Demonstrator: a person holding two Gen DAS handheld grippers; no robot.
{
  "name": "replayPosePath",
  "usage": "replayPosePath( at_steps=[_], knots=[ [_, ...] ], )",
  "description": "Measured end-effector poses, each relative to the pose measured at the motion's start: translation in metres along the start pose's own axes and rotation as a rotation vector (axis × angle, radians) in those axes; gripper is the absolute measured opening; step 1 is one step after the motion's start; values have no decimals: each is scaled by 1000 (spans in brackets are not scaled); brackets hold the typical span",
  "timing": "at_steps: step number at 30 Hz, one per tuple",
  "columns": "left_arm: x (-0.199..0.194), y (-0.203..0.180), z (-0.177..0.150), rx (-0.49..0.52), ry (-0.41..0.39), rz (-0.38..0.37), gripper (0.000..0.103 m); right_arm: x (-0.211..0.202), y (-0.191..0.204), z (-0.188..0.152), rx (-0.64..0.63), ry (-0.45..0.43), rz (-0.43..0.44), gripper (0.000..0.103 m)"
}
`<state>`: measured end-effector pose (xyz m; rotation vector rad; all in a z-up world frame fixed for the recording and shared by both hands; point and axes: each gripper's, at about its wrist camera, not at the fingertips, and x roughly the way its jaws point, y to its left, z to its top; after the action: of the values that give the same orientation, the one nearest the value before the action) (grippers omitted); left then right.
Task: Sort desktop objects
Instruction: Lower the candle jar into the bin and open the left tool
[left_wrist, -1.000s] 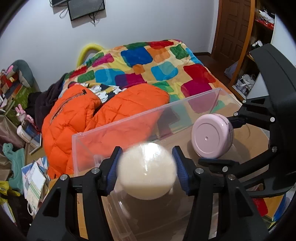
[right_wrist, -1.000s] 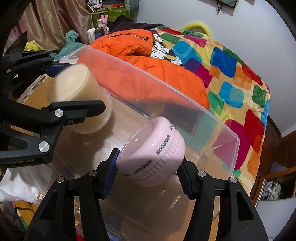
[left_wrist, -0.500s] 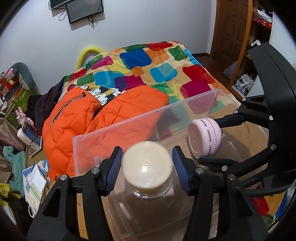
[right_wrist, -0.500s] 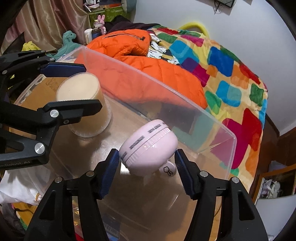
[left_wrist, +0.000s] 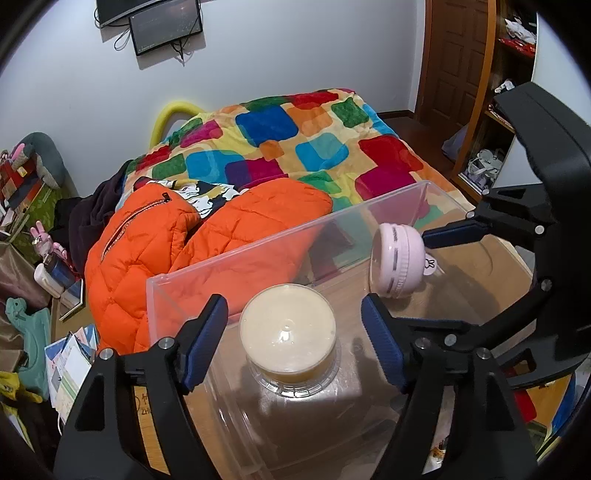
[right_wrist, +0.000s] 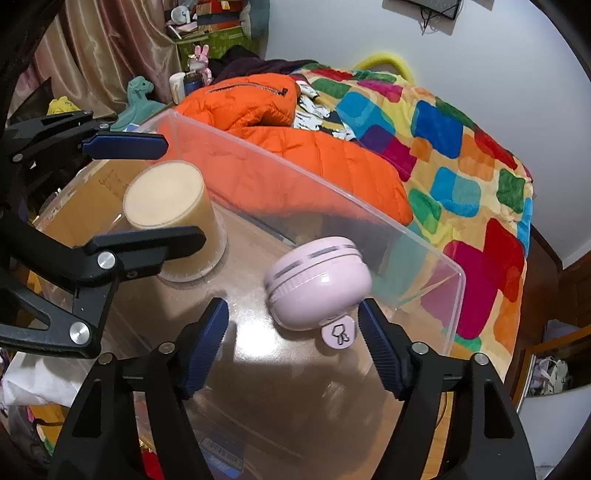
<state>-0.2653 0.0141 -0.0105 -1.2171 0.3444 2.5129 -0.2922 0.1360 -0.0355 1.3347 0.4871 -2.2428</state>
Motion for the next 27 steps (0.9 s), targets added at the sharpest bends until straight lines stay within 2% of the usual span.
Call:
replayPosePath(
  at_steps=[4,10,27],
  knots=[
    [-1,-3,-1,14,0,17,79,0,-1,0,5,-1,-1,73],
    [-5,-6,0,18,19,28,79,-3,-3,-1,35,15,3,73],
    [-54,-20,-7,66,-50,79,87,-53,20,-16,-14,-38,-46,74]
  ],
)
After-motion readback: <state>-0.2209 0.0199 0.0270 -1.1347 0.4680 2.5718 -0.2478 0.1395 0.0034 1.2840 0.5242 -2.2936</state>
